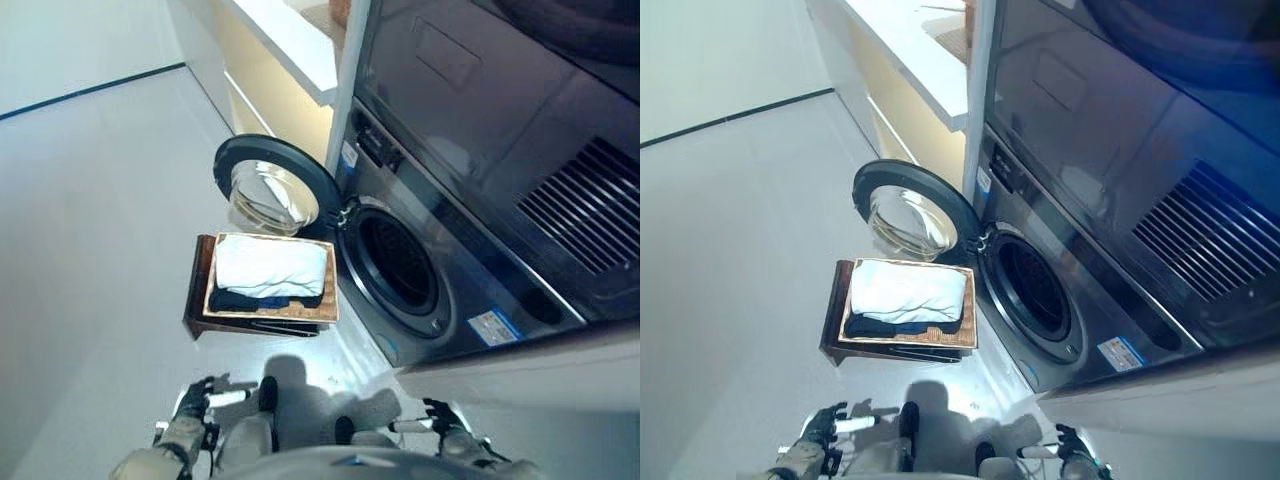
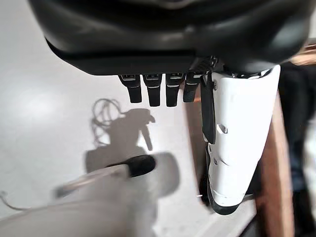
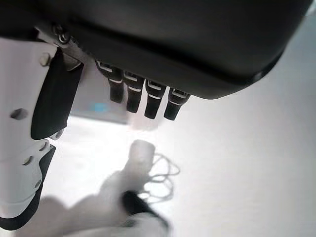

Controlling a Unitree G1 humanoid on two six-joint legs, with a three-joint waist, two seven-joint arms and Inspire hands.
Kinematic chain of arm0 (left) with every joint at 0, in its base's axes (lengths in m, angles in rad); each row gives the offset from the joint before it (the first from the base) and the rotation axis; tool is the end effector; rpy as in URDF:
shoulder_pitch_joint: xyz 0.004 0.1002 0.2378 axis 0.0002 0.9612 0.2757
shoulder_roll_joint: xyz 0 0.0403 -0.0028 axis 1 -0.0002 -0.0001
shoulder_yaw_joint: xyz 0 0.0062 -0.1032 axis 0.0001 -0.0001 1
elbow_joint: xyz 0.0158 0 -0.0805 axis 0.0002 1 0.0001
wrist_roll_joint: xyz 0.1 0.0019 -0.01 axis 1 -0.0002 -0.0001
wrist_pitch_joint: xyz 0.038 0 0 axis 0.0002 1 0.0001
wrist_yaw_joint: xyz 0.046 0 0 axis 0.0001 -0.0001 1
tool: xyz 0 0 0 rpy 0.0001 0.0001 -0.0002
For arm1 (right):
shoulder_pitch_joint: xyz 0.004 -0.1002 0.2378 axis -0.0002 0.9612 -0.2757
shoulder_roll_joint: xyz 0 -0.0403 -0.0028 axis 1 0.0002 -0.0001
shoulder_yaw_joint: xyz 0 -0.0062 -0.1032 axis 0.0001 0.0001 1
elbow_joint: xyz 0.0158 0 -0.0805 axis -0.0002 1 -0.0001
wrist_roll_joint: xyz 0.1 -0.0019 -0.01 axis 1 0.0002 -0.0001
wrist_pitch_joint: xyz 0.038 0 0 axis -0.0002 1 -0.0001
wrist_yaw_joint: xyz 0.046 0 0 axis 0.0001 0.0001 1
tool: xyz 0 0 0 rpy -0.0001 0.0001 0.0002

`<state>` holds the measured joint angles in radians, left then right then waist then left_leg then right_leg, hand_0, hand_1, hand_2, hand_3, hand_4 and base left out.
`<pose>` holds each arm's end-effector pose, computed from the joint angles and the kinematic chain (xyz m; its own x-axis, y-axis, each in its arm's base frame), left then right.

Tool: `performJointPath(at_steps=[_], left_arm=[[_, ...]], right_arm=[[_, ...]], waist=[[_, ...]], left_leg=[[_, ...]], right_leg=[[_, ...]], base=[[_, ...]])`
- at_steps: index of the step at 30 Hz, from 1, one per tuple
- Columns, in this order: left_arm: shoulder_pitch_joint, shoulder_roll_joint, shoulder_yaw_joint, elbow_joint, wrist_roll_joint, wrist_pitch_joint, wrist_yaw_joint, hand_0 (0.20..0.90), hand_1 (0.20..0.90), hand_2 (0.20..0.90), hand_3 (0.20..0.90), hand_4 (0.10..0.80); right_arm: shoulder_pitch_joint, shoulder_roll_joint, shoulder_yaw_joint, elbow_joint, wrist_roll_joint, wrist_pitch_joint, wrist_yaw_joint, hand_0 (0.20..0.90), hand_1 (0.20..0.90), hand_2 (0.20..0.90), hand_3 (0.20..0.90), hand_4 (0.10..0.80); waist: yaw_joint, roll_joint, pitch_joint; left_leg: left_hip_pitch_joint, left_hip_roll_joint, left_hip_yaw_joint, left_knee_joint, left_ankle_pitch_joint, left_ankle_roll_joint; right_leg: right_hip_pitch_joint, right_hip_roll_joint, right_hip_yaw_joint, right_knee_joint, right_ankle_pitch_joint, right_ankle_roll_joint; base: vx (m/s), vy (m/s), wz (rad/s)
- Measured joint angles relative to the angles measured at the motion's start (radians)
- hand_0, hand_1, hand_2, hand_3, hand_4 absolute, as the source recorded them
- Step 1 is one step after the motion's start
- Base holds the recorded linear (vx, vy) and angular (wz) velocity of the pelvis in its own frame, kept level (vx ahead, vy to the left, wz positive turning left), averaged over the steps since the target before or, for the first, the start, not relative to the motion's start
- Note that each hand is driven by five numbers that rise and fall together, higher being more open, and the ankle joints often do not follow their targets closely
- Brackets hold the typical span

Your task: Pick up the clothes and place them into the washing machine

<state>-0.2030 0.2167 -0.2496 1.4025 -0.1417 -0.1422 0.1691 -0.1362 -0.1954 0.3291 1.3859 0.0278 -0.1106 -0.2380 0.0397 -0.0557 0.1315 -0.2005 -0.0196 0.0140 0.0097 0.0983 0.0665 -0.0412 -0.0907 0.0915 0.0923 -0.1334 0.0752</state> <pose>0.1218 0.2129 -0.1064 0.4985 0.2896 -0.8171 0.0416 0.9335 0.3562 0.0978 -0.2027 -0.1155 0.4632 -0.2995 -0.8341 -0.2027 0.8804 -0.4287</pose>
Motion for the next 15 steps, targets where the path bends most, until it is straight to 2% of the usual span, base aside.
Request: performJointPath(at_steps=[1, 2, 7, 8, 9, 11, 13, 14, 15], left_arm=[[-0.006, -0.002, 0.000, -0.001, 0.001, 0.000, 0.000, 0.900, 0.900, 0.900, 0.900, 0.800], [-0.017, -0.006, 0.000, -0.001, 0.009, 0.000, 0.002, 0.900, 0.900, 0.900, 0.900, 0.800], [0.002, -0.013, 0.000, 0.001, 0.024, 0.002, 0.002, 0.900, 0.900, 0.900, 0.900, 0.800], [0.015, -0.013, -0.001, 0.004, 0.030, 0.005, 0.001, 0.900, 0.900, 0.900, 0.900, 0.800], [0.019, -0.017, -0.001, 0.007, 0.032, 0.009, -0.006, 0.900, 0.900, 0.900, 0.900, 0.800], [0.025, -0.016, -0.008, 0.007, 0.040, 0.010, -0.012, 0.900, 0.900, 0.900, 0.900, 0.800], [0.045, -0.018, -0.010, 0.008, 0.058, 0.009, -0.020, 0.900, 0.900, 0.900, 0.900, 0.800], [0.060, -0.016, -0.019, 0.009, 0.070, 0.010, -0.024, 0.900, 0.900, 0.900, 0.900, 0.800], [0.066, -0.013, -0.035, 0.008, 0.072, 0.010, -0.027, 0.900, 0.900, 0.900, 0.900, 0.800]], right_arm=[[-0.009, 0.005, 0.003, 0.000, -0.006, 0.000, 0.000, 0.900, 0.900, 0.900, 0.900, 0.800], [-0.036, 0.019, 0.019, -0.011, -0.016, 0.000, 0.001, 0.900, 0.900, 0.900, 0.900, 0.800], [-0.043, 0.028, 0.022, -0.017, -0.019, -0.018, 0.001, 0.900, 0.900, 0.900, 0.900, 0.800], [-0.031, 0.026, 0.020, -0.012, -0.019, -0.018, 0.001, 0.900, 0.900, 0.900, 0.900, 0.800], [-0.016, 0.022, 0.018, 0.002, -0.019, -0.019, 0.001, 0.900, 0.900, 0.900, 0.900, 0.800], [-0.002, 0.016, 0.010, 0.025, -0.018, -0.007, 0.001, 0.900, 0.900, 0.900, 0.900, 0.800], [0.015, 0.008, 0.012, 0.023, -0.017, 0.003, 0.001, 0.900, 0.900, 0.900, 0.900, 0.800], [0.029, 0.007, 0.012, 0.023, -0.017, 0.002, 0.001, 0.900, 0.900, 0.900, 0.900, 0.800], [0.040, 0.008, 0.013, 0.022, -0.018, 0.003, 0.001, 0.900, 0.900, 0.900, 0.900, 0.800]], waist=[[0.003, -0.002, -0.001], [0.010, -0.013, -0.004], [0.026, -0.034, -0.043], [0.027, -0.048, -0.056], [0.020, -0.049, -0.066], [0.009, -0.044, -0.071], [-0.008, -0.019, -0.078], [-0.012, -0.010, -0.081], [-0.019, -0.010, -0.086]], left_leg=[[-0.001, -0.003, 0.004, 0.004, -0.003, 0.002], [-0.014, -0.018, 0.011, 0.042, -0.031, 0.007], [-0.052, -0.035, 0.007, 0.124, -0.094, 0.010], [-0.062, -0.050, 0.010, 0.133, -0.105, 0.018], [-0.071, -0.050, 0.001, 0.135, -0.110, 0.026], [-0.046, -0.063, 0.002, 0.122, -0.107, 0.038], [-0.005, -0.061, -0.016, 0.092, -0.105, 0.055], [0.033, -0.058, -0.017, 0.057, -0.088, 0.075], [0.050, -0.064, -0.021, 0.039, -0.086, 0.084]], right_leg=[[0.001, -0.005, 0.000, -0.004, 0.001, 0.006], [0.014, -0.021, -0.007, -0.025, -0.002, 0.031], [0.033, -0.038, -0.024, -0.046, -0.007, 0.030], [0.034, -0.049, -0.031, -0.044, -0.008, 0.039], [0.036, -0.053, -0.046, -0.038, -0.013, 0.045], [0.024, -0.051, -0.050, 0.032, -0.015, 0.046], [-0.042, -0.035, -0.027, 0.204, -0.018, 0.043], [-0.066, -0.040, -0.020, 0.280, -0.015, 0.044], [-0.076, -0.040, -0.024, 0.297, -0.020, 0.043]], base=[[0.070, 0.114, -0.08], [0.060, 0.088, -0.06], [0.119, 0.147, 0.08], [0.163, 0.190, 0.27], [0.151, 0.196, 0.40], [0.144, 0.200, 0.32], [0.205, 0.174, 0.08], [0.199, 0.102, 0.02], [0.181, 0.051, -0.13]])
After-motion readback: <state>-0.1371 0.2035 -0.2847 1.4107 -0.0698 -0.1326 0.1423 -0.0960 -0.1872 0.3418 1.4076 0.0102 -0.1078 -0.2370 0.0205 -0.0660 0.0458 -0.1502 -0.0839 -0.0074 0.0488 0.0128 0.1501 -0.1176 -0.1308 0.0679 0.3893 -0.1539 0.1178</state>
